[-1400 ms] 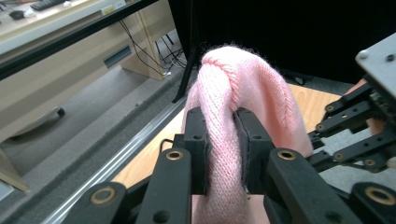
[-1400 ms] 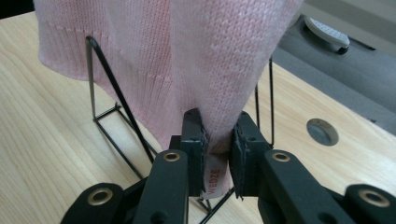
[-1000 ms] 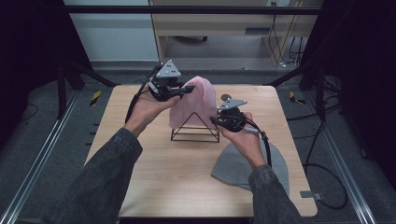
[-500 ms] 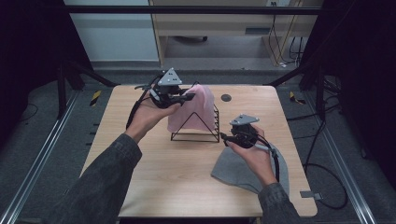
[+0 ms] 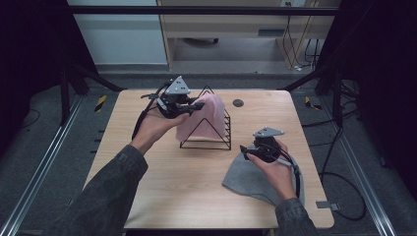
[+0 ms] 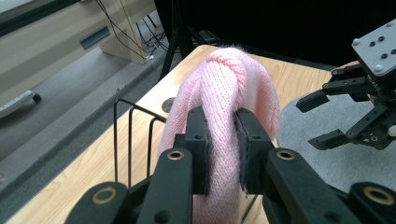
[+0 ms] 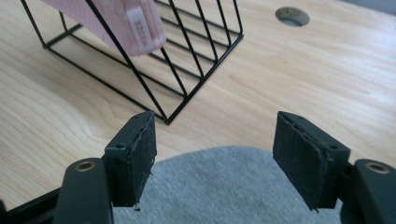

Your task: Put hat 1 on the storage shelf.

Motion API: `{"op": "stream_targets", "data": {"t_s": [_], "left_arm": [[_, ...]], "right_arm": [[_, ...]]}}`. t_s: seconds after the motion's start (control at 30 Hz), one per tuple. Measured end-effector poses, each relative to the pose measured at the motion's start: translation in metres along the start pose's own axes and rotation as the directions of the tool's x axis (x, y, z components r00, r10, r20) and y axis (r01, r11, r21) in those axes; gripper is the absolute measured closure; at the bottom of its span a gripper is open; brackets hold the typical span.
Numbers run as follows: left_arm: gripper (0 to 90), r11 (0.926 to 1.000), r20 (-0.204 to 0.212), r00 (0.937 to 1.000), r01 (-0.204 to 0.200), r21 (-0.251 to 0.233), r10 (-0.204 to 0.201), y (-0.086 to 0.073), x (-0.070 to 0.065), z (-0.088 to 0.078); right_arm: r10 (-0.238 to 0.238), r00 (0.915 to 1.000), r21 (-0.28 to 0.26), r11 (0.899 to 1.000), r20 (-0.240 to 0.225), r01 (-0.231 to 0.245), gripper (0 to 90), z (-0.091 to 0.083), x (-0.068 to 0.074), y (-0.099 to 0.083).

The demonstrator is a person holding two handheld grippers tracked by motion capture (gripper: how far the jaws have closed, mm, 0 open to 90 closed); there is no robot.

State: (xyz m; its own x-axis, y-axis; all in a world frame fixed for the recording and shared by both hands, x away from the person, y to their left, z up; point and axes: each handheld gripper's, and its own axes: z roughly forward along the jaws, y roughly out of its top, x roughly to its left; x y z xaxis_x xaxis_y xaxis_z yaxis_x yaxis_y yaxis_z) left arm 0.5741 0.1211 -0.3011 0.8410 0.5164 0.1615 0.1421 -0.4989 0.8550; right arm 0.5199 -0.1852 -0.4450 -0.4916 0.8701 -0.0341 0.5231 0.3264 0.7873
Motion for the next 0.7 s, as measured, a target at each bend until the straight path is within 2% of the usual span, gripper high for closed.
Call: {"op": "stream_targets", "data": {"t_s": [0.07, 0.13, 0.33, 0.7], "left_arm": [[76.8, 1.0000, -0.005, 0.9999, 0.009, 0.004, -0.009, -0.003, -0.001, 0.000], [76.8, 0.9998, -0.007, 0.9998, 0.016, 0.009, -0.016, -0.007, 0.000, 0.000], [76.6, 0.9990, 0.006, 0.9993, 0.038, 0.023, -0.038, -0.015, 0.000, 0.007], [75.7, 0.9965, 0.010, 0.9977, 0.067, 0.051, -0.067, -0.027, 0.001, 0.013]], "right_arm": [[0.005, 1.0000, 0.010, 1.000, -0.002, -0.005, 28.5, 0.002, 0.000, -0.002], [0.030, 0.9995, 0.015, 0.999, -0.003, -0.030, 28.1, 0.004, -0.001, -0.003], [0.028, 0.9996, 0.039, 0.999, 0.010, -0.028, 27.9, 0.006, -0.005, -0.008], [0.040, 0.9989, 0.045, 0.998, 0.024, -0.041, 28.0, 0.005, -0.011, -0.013]]}}
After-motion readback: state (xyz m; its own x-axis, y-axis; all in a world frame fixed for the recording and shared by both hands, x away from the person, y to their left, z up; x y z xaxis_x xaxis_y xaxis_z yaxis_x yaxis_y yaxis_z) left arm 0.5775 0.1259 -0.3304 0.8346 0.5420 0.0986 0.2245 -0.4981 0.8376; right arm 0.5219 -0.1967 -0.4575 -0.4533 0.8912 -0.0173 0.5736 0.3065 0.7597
